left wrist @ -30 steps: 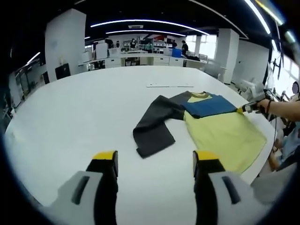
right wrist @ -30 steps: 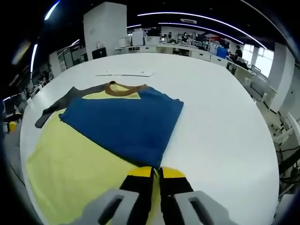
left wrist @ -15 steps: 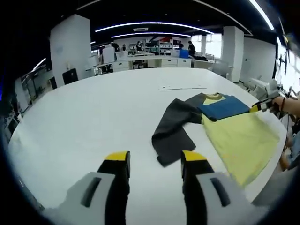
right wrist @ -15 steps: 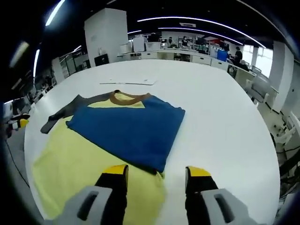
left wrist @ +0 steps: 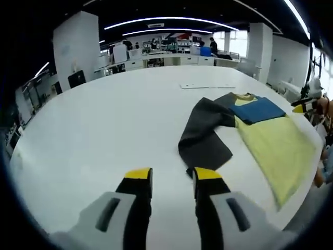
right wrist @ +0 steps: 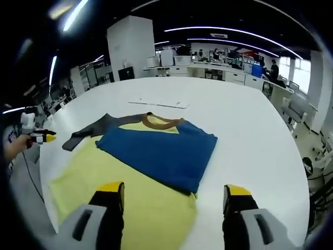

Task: Fold the garment on the visible template until the final outline fits inside the template.

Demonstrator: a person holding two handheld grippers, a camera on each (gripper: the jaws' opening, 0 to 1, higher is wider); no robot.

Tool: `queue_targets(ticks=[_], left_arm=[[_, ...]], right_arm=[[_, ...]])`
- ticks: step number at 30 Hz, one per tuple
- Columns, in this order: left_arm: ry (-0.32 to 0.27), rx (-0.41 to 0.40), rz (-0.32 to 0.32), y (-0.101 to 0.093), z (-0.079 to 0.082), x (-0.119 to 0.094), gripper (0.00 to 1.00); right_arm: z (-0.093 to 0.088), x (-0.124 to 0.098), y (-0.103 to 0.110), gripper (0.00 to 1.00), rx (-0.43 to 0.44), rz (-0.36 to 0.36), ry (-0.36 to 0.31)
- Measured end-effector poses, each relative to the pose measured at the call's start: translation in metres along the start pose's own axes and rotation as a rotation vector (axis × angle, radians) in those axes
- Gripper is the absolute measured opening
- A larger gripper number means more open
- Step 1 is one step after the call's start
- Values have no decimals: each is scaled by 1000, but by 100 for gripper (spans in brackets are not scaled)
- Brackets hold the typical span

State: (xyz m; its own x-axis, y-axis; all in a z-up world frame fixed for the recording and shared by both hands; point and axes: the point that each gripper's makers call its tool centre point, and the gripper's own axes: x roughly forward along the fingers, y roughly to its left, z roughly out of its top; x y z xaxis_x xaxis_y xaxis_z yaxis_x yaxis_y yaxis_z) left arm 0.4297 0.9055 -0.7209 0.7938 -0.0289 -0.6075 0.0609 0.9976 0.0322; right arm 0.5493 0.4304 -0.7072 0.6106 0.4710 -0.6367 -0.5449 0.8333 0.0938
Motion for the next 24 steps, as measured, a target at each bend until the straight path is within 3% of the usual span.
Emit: queue_targets(ticks=[9,24], left_arm=[[44,26,-42,-2,-10,21,24],[98,80,-102,-12,-21,36,21]], right_arm=[[5,-18,17,86,13,38,-31],[0,-32,22,86,-4,8,-34]])
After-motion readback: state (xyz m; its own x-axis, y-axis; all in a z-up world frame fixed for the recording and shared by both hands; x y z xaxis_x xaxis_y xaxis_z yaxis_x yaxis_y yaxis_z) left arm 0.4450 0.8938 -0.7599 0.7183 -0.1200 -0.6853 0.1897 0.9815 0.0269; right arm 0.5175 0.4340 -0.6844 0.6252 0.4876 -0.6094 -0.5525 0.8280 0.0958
